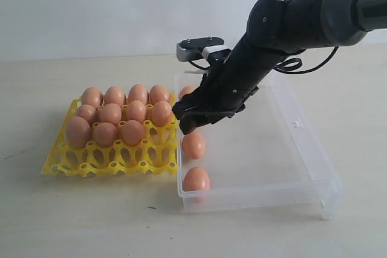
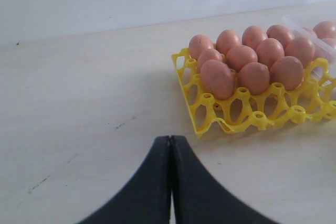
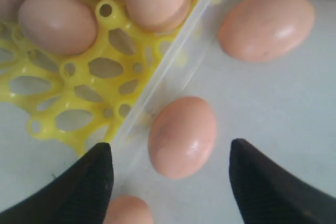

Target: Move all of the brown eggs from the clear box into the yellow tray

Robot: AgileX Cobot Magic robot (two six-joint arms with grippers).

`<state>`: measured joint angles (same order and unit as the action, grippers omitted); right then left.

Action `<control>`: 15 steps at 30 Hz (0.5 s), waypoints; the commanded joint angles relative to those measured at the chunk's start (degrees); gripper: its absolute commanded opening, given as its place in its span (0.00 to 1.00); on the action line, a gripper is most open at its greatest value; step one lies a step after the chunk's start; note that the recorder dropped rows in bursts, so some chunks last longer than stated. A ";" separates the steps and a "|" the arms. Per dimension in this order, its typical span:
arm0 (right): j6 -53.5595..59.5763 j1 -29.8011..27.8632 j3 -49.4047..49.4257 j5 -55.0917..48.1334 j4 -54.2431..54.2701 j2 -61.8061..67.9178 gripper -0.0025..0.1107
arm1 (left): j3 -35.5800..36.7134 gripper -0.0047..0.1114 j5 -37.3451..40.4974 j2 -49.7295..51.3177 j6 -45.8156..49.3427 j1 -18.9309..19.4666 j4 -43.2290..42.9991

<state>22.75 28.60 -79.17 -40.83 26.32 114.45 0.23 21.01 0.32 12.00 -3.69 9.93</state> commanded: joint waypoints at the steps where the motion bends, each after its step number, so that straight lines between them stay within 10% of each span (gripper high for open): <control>1: -0.36 0.02 -0.54 -3.27 2.07 -0.11 0.57 | -0.23 0.04 -0.45 -0.32 -0.01 -0.25 -0.12; 15: -0.26 0.02 -0.54 2.15 3.26 5.81 0.57 | -0.23 0.04 -0.45 -0.32 -0.01 -0.25 -0.12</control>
<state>22.34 28.60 -79.39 -40.85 28.33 119.47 0.23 21.01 0.32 12.00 -3.69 9.93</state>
